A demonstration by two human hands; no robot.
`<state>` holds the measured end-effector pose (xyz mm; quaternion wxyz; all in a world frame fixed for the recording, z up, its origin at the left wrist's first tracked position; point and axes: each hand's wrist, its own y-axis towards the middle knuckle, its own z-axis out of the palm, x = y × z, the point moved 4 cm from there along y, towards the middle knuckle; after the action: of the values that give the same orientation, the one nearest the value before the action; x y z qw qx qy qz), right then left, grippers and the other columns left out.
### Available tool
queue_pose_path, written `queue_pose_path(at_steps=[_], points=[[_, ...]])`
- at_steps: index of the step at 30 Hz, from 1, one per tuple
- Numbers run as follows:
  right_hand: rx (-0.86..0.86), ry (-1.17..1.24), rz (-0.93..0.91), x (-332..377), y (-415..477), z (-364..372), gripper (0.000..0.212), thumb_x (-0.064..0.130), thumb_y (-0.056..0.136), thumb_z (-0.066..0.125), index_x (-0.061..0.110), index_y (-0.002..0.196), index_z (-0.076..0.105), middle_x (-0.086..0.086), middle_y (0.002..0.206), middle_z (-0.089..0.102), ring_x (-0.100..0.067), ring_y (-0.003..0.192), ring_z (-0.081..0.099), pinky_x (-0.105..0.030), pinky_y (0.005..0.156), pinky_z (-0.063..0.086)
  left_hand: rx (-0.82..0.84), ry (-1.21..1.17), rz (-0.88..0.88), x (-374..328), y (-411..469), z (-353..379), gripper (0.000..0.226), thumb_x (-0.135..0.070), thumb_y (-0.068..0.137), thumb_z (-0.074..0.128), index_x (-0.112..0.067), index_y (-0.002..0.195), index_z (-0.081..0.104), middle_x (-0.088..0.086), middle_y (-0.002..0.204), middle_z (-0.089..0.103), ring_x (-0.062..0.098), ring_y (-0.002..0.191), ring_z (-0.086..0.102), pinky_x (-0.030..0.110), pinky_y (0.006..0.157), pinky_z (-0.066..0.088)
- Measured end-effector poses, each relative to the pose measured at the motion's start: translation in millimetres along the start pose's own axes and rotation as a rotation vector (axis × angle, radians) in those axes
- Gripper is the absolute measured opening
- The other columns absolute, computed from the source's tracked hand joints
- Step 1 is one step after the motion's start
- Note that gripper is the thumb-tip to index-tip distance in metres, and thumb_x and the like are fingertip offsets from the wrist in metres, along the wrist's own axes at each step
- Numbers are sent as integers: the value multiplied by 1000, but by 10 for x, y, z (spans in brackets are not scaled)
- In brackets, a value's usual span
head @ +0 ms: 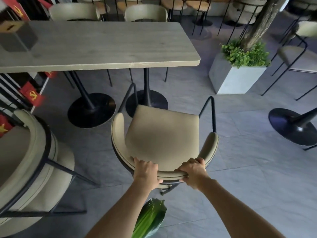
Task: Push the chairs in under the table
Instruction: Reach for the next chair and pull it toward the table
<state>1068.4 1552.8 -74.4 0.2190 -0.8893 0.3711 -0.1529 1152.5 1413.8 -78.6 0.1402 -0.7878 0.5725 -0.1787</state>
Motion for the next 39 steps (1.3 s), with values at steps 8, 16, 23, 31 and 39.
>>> queue_pose_path(at_steps=[8, 16, 23, 31, 39], points=[[32, -99, -116, -168, 389, -230, 38, 35, 90, 57, 43, 127, 55, 16, 126, 59, -12, 127, 41, -37, 110, 12, -3, -111, -111, -67, 129, -12, 50, -62, 84, 52, -16, 102, 60, 3, 97, 70, 27, 98, 60, 49, 99, 30], [63, -132, -137, -539, 479, -308, 40, 37, 86, 62, 44, 125, 57, 18, 123, 59, -10, 126, 42, -34, 110, 13, 27, -168, -150, -427, 221, -122, 49, -59, 86, 50, -16, 106, 59, 6, 103, 69, 32, 106, 58, 54, 102, 27], [63, -152, -130, -822, 553, -361, 39, 33, 82, 67, 43, 119, 61, 19, 118, 62, -9, 121, 48, -31, 108, 16, -2, -236, -180, -707, 270, -189, 44, -56, 87, 51, -17, 106, 60, 6, 106, 68, 31, 105, 56, 49, 99, 27], [-34, -81, -112, -860, 614, -364, 38, 29, 77, 72, 42, 112, 66, 21, 114, 64, -7, 117, 48, -30, 111, 12, -159, -228, -32, -338, 329, -79, 60, -70, 78, 50, -16, 97, 69, 1, 91, 69, 21, 99, 51, 41, 112, 18], [-77, -51, -120, -802, 613, -374, 39, 32, 78, 72, 42, 115, 64, 19, 116, 64, -10, 118, 45, -31, 111, 13, -122, -175, 37, -254, 400, -45, 64, -71, 80, 46, -16, 104, 68, 2, 101, 69, 26, 104, 52, 40, 104, 27]])
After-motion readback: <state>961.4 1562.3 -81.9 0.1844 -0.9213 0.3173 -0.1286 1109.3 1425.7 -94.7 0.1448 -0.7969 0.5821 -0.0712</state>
